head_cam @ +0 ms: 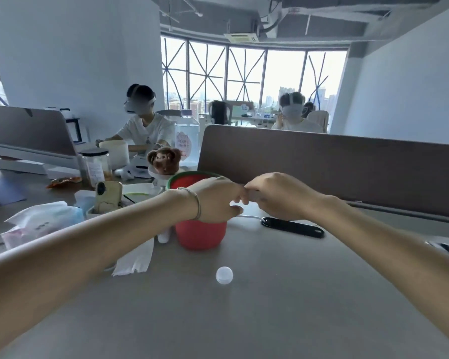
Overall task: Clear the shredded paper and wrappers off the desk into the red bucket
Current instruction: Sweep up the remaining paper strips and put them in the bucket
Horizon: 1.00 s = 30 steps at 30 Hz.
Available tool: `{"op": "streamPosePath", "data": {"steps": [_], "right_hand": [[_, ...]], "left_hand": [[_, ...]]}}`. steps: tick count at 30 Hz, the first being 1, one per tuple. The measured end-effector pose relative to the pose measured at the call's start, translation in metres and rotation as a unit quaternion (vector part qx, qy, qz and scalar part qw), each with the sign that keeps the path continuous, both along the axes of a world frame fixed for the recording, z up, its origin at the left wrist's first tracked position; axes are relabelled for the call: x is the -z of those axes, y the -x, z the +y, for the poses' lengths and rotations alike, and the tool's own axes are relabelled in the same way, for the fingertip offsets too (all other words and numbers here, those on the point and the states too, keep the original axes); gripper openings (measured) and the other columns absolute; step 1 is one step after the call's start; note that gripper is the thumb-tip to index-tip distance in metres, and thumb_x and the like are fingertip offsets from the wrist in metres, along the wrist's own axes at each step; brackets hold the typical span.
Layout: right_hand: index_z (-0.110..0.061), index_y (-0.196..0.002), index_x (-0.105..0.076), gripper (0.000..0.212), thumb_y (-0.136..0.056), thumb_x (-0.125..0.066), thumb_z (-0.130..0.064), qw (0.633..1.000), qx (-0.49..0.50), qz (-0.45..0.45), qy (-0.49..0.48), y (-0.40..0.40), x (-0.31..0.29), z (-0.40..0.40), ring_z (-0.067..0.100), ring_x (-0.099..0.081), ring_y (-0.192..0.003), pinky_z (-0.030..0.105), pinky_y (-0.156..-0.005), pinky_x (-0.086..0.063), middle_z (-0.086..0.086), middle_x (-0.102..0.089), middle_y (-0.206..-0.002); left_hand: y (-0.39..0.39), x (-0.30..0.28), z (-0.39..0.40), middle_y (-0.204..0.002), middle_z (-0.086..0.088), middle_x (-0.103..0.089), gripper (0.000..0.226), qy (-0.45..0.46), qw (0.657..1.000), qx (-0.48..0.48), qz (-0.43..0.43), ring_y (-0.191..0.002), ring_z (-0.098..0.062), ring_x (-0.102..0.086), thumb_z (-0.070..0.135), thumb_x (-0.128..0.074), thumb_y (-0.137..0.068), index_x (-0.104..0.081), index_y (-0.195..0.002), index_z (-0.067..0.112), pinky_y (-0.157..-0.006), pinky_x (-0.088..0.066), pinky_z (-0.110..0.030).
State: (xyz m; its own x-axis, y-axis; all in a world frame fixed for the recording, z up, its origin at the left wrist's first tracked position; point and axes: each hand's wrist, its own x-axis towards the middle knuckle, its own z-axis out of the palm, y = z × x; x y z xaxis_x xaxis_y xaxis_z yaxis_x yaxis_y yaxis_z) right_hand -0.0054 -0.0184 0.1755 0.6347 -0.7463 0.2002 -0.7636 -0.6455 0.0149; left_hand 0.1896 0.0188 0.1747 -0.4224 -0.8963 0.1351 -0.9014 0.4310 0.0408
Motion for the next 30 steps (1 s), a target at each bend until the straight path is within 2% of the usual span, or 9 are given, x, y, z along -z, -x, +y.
{"op": "streamPosePath", "data": {"steps": [4, 8, 14, 16, 18, 21, 25, 27, 30], "right_hand": [[-0.041, -0.119, -0.066, 0.042, -0.088, -0.049, -0.017, 0.997, 0.063, 0.023, -0.049, 0.043, 0.016, 0.055, 0.019, -0.059, -0.121, 0.042, -0.096, -0.051, -0.009, -0.065, -0.13], [-0.036, -0.132, -0.063, 0.048, -0.092, -0.049, -0.015, 0.989, 0.118, 0.053, -0.077, 0.086, 0.04, 0.105, 0.021, -0.056, -0.127, 0.038, -0.098, -0.049, -0.006, -0.061, -0.139], [-0.041, -0.134, -0.062, 0.051, -0.09, -0.049, -0.017, 0.966, 0.2, 0.047, -0.156, 0.155, 0.102, 0.164, 0.024, -0.055, -0.128, 0.041, -0.104, -0.047, 0.0, -0.061, -0.142], [-0.04, -0.133, -0.063, 0.051, -0.091, -0.051, -0.015, 0.958, 0.229, 0.005, -0.17, 0.181, 0.126, 0.187, 0.023, -0.058, -0.126, 0.036, -0.102, -0.046, -0.002, -0.064, -0.14], [-0.039, -0.138, -0.061, 0.046, -0.098, -0.052, -0.018, 0.953, 0.246, -0.04, -0.173, 0.206, 0.151, 0.21, 0.022, -0.058, -0.129, 0.033, -0.107, -0.044, -0.002, -0.063, -0.143], [-0.034, -0.155, -0.043, 0.048, -0.107, -0.047, -0.037, 0.948, 0.248, -0.059, -0.19, 0.23, 0.181, 0.244, 0.015, -0.027, -0.155, 0.027, -0.124, -0.019, -0.005, -0.032, -0.168], [-0.044, -0.162, -0.002, 0.069, -0.099, -0.018, -0.067, 0.945, 0.246, 0.025, -0.214, 0.23, 0.204, 0.275, 0.014, 0.021, -0.157, 0.038, -0.129, 0.008, -0.004, 0.015, -0.172], [-0.05, -0.159, 0.006, 0.078, -0.087, -0.005, -0.077, 0.949, 0.23, 0.039, -0.212, 0.229, 0.204, 0.283, 0.013, 0.03, -0.154, 0.041, -0.128, 0.012, -0.004, 0.024, -0.17], [-0.053, -0.159, 0.005, 0.068, -0.097, -0.016, -0.071, 0.954, 0.21, 0.026, -0.212, 0.231, 0.197, 0.29, 0.011, 0.032, -0.152, 0.041, -0.127, 0.014, -0.007, 0.028, -0.168]], "left_hand": [[0.045, 0.028, 0.044, -0.125, 0.017, -0.062, 0.033, -0.041, 0.997, 0.062, -0.015, -0.109, -0.011, -0.058, 0.042, -0.054, -0.096, -0.058, -0.128, 0.041, -0.095, -0.044, -0.028], [0.081, 0.066, 0.076, -0.131, 0.017, -0.06, 0.035, -0.078, 0.99, 0.109, -0.046, -0.117, -0.012, -0.058, 0.048, -0.049, -0.097, -0.054, -0.131, 0.044, -0.101, -0.046, -0.034], [0.119, 0.123, 0.115, -0.141, 0.01, -0.055, 0.042, -0.123, 0.979, 0.147, -0.065, -0.126, -0.015, -0.053, 0.051, -0.047, -0.098, -0.048, -0.139, 0.042, -0.106, -0.042, -0.039], [0.128, 0.143, 0.126, -0.149, 0.009, -0.047, 0.048, -0.138, 0.976, 0.16, -0.055, -0.134, -0.016, -0.047, 0.053, -0.045, -0.098, -0.042, -0.145, 0.039, -0.11, -0.038, -0.038], [0.136, 0.161, 0.138, -0.161, 0.009, -0.028, 0.06, -0.144, 0.972, 0.18, -0.044, -0.149, -0.013, -0.026, 0.058, -0.04, -0.099, -0.029, -0.153, 0.036, -0.118, -0.028, -0.038], [0.143, 0.185, 0.156, -0.169, 0.007, 0.002, 0.081, -0.146, 0.965, 0.21, -0.051, -0.154, -0.008, 0.009, 0.075, -0.018, -0.089, -0.006, -0.159, 0.036, -0.126, -0.005, -0.035], [0.152, 0.208, 0.173, -0.168, 0.002, 0.01, 0.09, -0.106, 0.968, 0.217, -0.068, -0.153, -0.012, 0.016, 0.079, 0.001, -0.081, 0.005, -0.159, 0.034, -0.122, 0.012, -0.033], [0.157, 0.213, 0.175, -0.168, 0.002, 0.013, 0.087, -0.107, 0.972, 0.2, -0.061, -0.152, -0.01, 0.02, 0.08, 0.0, -0.083, 0.009, -0.158, 0.038, -0.124, 0.01, -0.042], [0.166, 0.215, 0.173, -0.167, 0.001, 0.016, 0.087, -0.106, 0.973, 0.195, -0.056, -0.152, -0.01, 0.021, 0.084, -0.001, -0.081, 0.011, -0.157, 0.042, -0.124, 0.008, -0.049]]}}
